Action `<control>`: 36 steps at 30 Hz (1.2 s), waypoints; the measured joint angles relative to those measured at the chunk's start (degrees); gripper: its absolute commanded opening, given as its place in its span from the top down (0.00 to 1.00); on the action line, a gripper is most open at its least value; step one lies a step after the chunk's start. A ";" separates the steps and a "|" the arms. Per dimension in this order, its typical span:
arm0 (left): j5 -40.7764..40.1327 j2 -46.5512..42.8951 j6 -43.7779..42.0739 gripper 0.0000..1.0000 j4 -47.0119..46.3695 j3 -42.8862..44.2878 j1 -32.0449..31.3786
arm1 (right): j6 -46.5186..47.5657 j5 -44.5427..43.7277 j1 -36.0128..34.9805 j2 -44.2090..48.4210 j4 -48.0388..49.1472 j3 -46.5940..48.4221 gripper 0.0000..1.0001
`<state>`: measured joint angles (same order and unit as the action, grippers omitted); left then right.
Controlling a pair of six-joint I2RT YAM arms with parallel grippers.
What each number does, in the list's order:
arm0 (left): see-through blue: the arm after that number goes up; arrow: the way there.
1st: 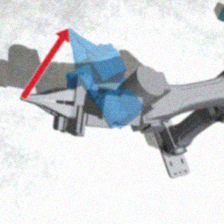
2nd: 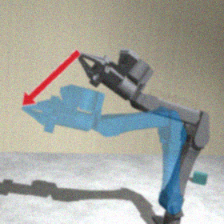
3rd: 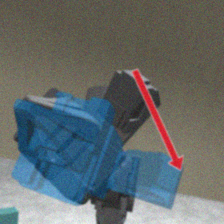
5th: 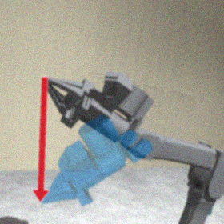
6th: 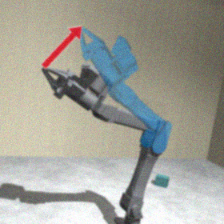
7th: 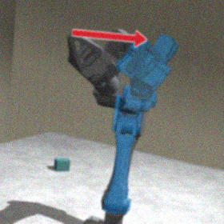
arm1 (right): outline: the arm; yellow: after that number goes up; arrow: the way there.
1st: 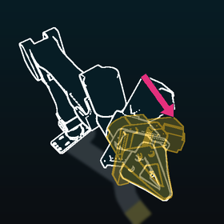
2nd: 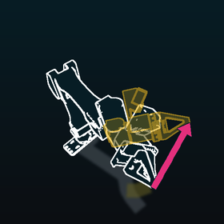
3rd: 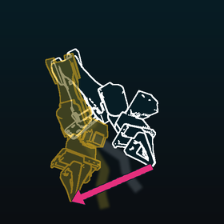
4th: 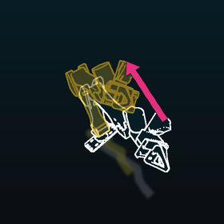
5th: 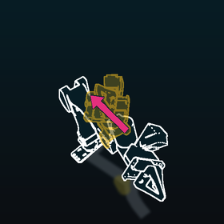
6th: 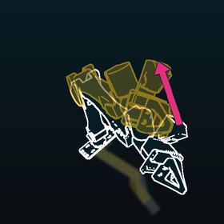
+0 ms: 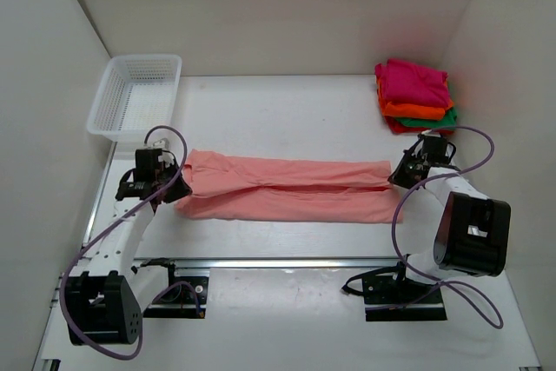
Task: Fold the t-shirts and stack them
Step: Fold the other side of the tshirt into a rectangle
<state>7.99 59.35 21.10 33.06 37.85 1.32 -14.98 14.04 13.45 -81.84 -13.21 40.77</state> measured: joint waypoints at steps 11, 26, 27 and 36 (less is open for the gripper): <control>3.08 -9.03 4.11 1.00 3.15 -0.04 -5.03 | 0.22 0.04 -1.20 -1.51 -0.48 0.66 1.00; 2.86 -12.98 4.87 1.00 8.85 -3.19 -5.42 | 0.02 -2.80 -1.38 -3.15 -3.17 1.90 0.58; 2.80 -12.98 4.87 1.00 9.16 -3.54 -5.42 | -0.04 -3.23 -1.31 -3.15 -3.52 1.99 0.57; 2.45 -13.49 4.87 1.00 9.77 -4.24 -5.20 | 0.22 -3.63 -2.47 -0.46 -3.54 4.00 0.57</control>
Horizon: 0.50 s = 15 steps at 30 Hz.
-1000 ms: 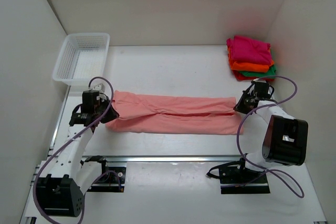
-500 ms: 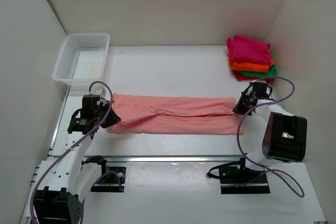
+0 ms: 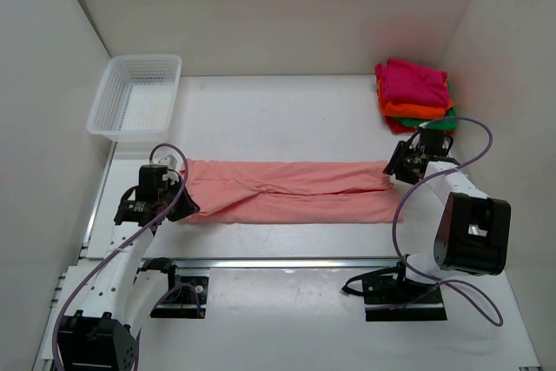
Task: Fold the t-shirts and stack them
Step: Fold the other side of the tshirt into a rectangle
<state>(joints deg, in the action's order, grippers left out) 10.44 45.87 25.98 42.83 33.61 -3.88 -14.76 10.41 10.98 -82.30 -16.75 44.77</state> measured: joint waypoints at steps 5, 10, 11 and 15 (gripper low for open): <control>0.04 -0.66 0.13 1.00 0.02 -1.03 -0.11 | 0.39 2.49 -1.66 -1.42 2.49 2.99 0.71; 0.04 -1.11 0.63 1.00 -0.96 -1.99 -0.39 | 0.20 6.84 -2.27 -4.09 5.55 3.34 0.80; 0.02 -1.09 0.81 1.00 -1.14 -2.29 -0.55 | 0.11 7.13 -2.40 -4.70 5.68 3.34 0.80; -0.17 -0.35 1.31 1.00 -1.31 -3.13 -1.31 | -0.15 7.72 -3.58 -6.86 5.66 3.32 0.80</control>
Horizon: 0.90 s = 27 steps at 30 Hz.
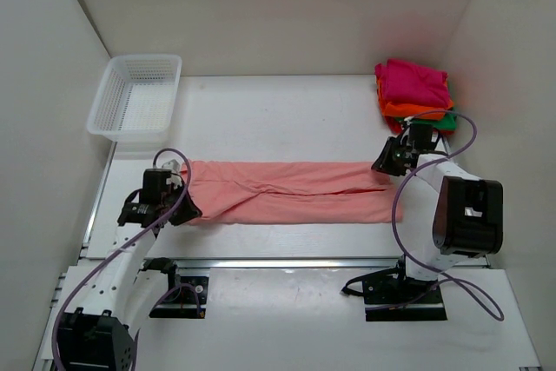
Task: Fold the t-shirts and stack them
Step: Fold the other side of the tshirt into a rectangle
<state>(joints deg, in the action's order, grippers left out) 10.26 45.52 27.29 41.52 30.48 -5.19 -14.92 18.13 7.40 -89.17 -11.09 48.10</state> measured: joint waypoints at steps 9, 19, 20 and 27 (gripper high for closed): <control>0.02 6.56 1.03 1.00 -1.79 -0.52 -2.45 | -0.04 0.66 -0.48 -0.44 0.90 -0.76 0.80; -2.10 11.54 1.05 1.00 -6.14 6.54 -0.26 | 2.69 4.85 -2.19 0.44 1.44 -0.74 0.81; -2.40 13.27 0.74 1.00 -6.84 7.32 0.02 | 3.76 6.80 -3.48 0.76 1.53 -0.44 0.80; -3.30 17.29 0.13 1.00 -7.96 6.25 0.22 | 10.80 14.56 -26.82 0.35 5.18 9.70 0.60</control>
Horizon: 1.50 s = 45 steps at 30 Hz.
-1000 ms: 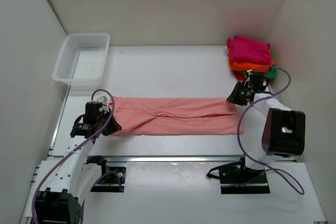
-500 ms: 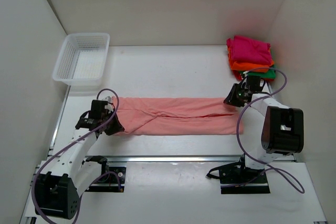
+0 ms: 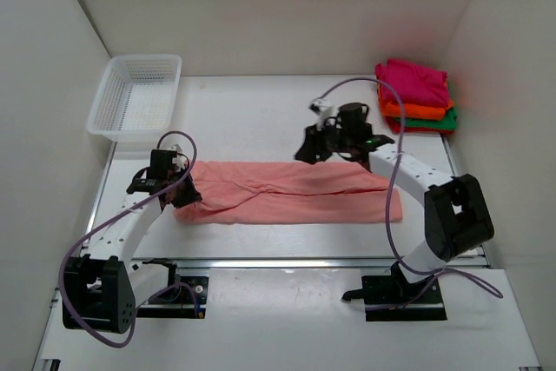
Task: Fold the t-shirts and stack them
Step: Fold the other side of the tshirt into a rectangle
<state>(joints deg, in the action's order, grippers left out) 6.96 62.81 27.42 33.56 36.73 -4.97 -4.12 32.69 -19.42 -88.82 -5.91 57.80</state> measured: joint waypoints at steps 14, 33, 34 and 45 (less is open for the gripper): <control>-0.44 -0.50 -0.83 1.00 -0.63 0.00 0.79 | 2.08 2.27 -22.10 -22.62 6.08 14.29 0.54; -0.39 -0.76 -1.07 1.00 -1.11 -1.55 0.92 | 4.13 -0.17 -27.36 -33.09 2.32 25.70 1.00; -0.42 -0.76 -1.05 1.00 -1.09 -1.55 0.94 | 4.15 -0.48 -27.45 -33.09 1.68 25.70 1.00; -0.68 1.20 -1.44 1.00 -2.29 -1.14 1.16 | -3.13 -4.70 -25.33 -19.41 4.31 10.21 1.00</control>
<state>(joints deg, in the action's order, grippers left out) 6.28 64.01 25.98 31.27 35.59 -3.81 -7.25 27.99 -44.75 -108.22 -1.61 68.01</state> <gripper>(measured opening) 0.024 0.010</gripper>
